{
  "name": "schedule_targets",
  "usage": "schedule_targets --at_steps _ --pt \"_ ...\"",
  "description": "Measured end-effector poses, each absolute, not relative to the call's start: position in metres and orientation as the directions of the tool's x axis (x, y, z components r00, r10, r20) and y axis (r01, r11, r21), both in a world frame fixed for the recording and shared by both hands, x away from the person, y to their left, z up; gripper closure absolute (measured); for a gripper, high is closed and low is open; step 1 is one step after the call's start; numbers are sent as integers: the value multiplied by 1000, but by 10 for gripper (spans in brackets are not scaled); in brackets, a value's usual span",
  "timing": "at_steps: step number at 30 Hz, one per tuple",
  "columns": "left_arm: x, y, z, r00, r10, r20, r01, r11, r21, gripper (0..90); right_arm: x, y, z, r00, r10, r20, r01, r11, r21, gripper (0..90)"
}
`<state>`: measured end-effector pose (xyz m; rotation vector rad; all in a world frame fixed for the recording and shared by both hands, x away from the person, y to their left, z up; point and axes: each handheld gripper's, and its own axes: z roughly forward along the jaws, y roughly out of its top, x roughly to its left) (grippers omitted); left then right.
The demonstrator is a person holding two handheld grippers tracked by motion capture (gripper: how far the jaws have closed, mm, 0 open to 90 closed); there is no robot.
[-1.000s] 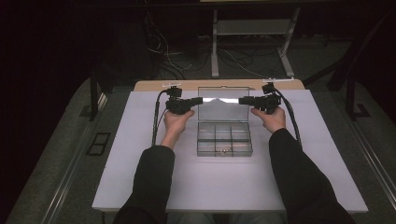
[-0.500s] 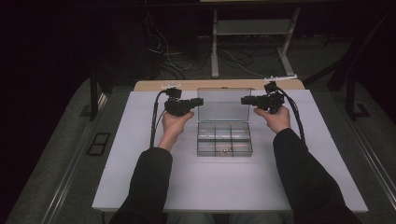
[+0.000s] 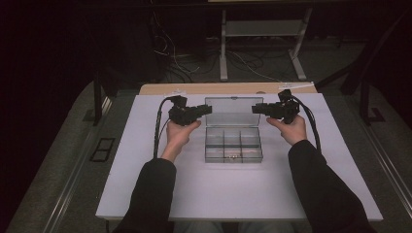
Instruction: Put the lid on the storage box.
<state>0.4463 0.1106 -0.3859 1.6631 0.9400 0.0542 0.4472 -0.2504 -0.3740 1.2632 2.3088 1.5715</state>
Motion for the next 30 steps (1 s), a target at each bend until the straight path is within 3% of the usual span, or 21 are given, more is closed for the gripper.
schedule_targets --at_steps 5,9,16,30 --pt "445 116 -376 690 545 -476 528 70 846 631 444 -250 -373 -662 660 356 576 144 805 642" --pt "443 115 -372 703 560 -439 507 39 861 678 442 -250 -373 -665 659 351 571 146 808 638" --pt "435 114 -368 715 576 -396 480 7 877 685 439 -250 -370 -662 666 342 579 165 799 623" --pt "418 113 -369 731 590 -341 434 -17 901 679 425 -252 -343 -698 652 296 528 190 828 404"
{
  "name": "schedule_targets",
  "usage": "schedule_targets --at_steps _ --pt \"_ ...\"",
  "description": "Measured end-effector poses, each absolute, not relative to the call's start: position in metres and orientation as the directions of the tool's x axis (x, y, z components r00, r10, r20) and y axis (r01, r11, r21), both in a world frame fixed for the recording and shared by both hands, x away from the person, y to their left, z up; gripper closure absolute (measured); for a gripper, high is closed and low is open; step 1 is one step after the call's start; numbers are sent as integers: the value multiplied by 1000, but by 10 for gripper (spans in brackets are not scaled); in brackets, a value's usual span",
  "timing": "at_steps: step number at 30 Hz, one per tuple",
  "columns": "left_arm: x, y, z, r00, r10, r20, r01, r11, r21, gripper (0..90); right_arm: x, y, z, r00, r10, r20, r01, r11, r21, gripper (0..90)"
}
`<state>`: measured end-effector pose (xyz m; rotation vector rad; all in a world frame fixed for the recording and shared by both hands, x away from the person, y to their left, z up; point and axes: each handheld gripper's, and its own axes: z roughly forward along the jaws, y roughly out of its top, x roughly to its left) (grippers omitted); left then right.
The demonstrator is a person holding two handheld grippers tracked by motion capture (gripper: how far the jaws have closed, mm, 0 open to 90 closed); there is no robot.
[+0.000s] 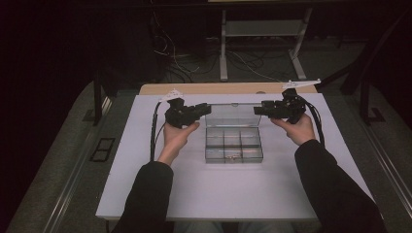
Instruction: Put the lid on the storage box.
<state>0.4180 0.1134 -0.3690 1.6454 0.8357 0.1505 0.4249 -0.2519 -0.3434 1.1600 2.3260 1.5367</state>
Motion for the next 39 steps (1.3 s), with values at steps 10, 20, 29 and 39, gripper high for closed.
schedule_targets --at_steps 10,20,29,39 --pt "413 115 -371 746 581 -326 420 -30 907 668 423 -243 -319 -723 644 251 481 207 852 346" --pt "408 115 -374 753 583 -304 391 -26 920 665 432 -230 -300 -698 682 219 487 227 844 419" --pt "403 115 -374 762 579 -291 386 -44 921 651 439 -217 -308 -690 696 197 530 301 793 837" --pt "398 115 -376 765 576 -288 384 -49 922 628 432 -208 -317 -731 656 186 533 379 757 890"
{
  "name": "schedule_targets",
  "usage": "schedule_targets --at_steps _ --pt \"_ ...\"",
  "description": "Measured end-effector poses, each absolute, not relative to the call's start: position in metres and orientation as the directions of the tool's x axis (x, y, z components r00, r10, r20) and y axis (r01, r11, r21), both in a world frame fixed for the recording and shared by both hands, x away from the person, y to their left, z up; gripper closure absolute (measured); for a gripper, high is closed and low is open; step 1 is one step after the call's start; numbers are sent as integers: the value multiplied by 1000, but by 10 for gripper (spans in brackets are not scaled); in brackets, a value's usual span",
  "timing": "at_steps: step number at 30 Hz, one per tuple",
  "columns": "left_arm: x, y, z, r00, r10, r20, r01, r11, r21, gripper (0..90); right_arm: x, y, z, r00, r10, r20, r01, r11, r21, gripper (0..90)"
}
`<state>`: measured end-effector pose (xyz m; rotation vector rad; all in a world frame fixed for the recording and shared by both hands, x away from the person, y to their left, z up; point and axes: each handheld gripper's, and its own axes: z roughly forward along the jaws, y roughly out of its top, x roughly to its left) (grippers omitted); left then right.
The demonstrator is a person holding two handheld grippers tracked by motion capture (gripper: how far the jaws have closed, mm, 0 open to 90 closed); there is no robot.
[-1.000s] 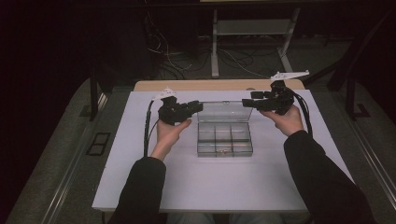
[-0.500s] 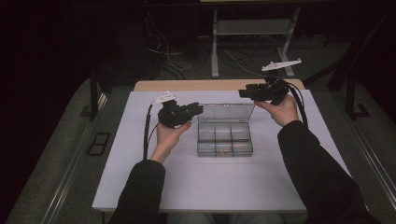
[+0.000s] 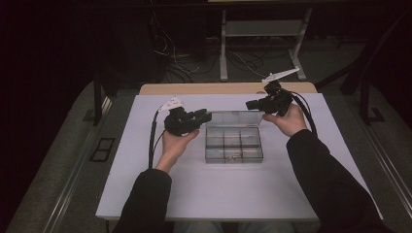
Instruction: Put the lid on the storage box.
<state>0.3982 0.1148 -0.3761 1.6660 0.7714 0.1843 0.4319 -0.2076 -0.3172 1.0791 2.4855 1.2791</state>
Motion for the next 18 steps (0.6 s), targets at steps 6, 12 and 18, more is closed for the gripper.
schedule_targets --at_steps 6,12,18 --pt "394 114 -378 764 577 -288 387 -52 921 601 425 -210 -322 -741 639 207 532 369 762 890" --pt "390 114 -379 764 578 -286 393 -65 917 574 419 -216 -327 -740 631 234 536 342 771 890" --pt "384 112 -379 757 596 -266 394 -92 914 557 413 -220 -331 -740 624 251 541 331 773 890"
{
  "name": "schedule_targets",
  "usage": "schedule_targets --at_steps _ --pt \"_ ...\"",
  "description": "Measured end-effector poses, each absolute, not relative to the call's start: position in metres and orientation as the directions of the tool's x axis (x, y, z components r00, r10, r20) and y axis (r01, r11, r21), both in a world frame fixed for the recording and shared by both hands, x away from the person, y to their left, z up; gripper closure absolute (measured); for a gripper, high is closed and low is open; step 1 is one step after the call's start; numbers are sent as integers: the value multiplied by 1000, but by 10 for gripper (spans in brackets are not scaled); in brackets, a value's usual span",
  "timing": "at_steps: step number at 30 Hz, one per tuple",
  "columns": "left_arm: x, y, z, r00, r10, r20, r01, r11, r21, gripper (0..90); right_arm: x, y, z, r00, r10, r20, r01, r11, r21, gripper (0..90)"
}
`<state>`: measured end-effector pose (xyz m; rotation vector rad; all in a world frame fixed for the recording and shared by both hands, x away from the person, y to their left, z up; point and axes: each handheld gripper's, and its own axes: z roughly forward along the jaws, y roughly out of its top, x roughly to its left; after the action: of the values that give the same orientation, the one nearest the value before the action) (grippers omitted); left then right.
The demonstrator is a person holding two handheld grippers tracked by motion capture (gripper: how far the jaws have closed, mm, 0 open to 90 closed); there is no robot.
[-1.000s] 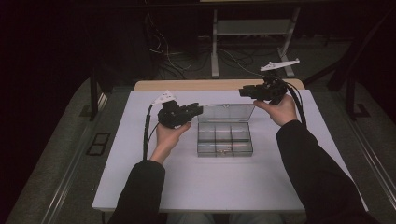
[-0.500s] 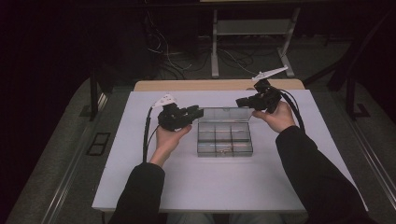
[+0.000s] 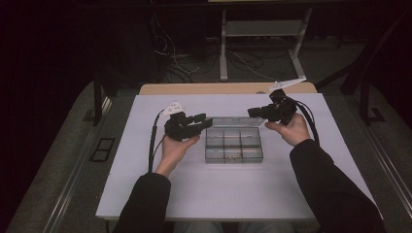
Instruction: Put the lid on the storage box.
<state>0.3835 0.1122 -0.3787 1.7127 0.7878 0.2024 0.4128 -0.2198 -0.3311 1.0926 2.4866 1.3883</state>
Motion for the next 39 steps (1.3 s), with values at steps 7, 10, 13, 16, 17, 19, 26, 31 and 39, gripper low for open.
schedule_targets --at_steps 7,10,13,16,17,19,26,31,39 --pt "377 108 -384 739 614 -278 425 -104 899 473 404 -221 -338 -745 611 267 542 322 776 890" --pt "374 108 -386 727 624 -287 441 -104 891 413 401 -222 -341 -747 607 271 543 323 775 890" --pt "373 109 -389 722 624 -299 459 -110 881 345 398 -223 -344 -748 605 272 543 323 775 889" --pt "373 110 -392 725 613 -314 473 -112 874 299 395 -223 -347 -748 603 277 546 321 774 887" --pt "372 110 -393 725 612 -315 476 -115 872 281 394 -223 -348 -744 608 279 551 320 771 886" --pt "371 111 -394 721 615 -320 487 -121 865 254 392 -223 -351 -739 611 284 554 311 772 887" --pt "365 113 -401 712 624 -323 508 -140 850 237 384 -224 -359 -732 614 297 564 301 769 887" --pt "362 114 -406 714 621 -323 521 -164 837 237 380 -225 -366 -734 608 304 566 298 769 886" --pt "358 113 -410 724 617 -308 529 -212 821 238 373 -228 -375 -730 605 318 568 278 775 884"
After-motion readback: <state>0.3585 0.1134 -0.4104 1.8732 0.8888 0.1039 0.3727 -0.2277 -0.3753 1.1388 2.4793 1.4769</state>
